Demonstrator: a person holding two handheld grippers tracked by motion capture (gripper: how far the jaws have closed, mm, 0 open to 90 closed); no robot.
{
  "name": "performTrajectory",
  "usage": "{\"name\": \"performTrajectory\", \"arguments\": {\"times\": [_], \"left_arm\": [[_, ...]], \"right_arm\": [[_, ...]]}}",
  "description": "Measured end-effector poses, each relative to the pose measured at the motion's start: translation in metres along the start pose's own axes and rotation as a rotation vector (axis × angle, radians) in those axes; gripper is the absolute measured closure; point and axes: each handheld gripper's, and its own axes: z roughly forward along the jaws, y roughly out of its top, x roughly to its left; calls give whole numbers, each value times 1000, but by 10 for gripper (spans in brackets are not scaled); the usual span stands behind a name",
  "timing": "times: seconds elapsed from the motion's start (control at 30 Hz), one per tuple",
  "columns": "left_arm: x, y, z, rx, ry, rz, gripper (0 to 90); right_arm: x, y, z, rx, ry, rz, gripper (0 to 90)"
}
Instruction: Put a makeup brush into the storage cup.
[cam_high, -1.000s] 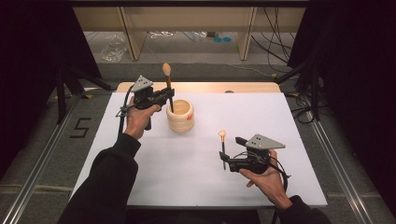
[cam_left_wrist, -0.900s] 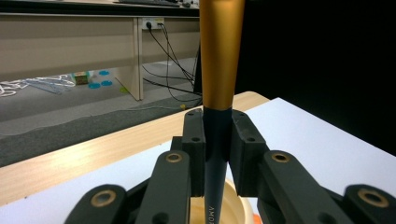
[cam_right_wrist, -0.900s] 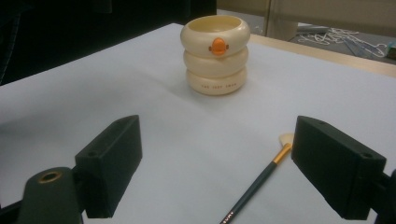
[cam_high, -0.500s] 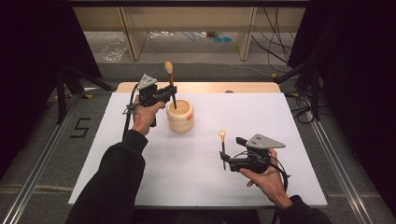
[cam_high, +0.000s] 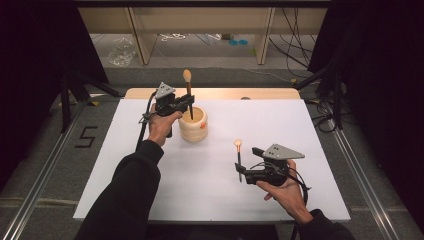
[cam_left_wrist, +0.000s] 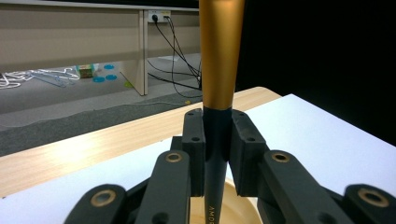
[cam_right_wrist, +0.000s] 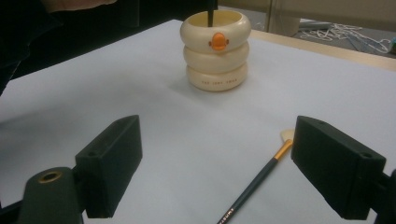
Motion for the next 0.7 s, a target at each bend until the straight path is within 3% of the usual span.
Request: {"name": "performTrajectory", "arguments": {"times": [0.4, 0.7], "left_arm": [[-1, -11, 7, 19, -1, -2, 779], [0, -17, 9, 28, -1, -13, 779]], "right_arm": [[0, 0, -1, 21, 1, 6, 174], [1, -1, 1, -6, 8, 2, 176]]}}
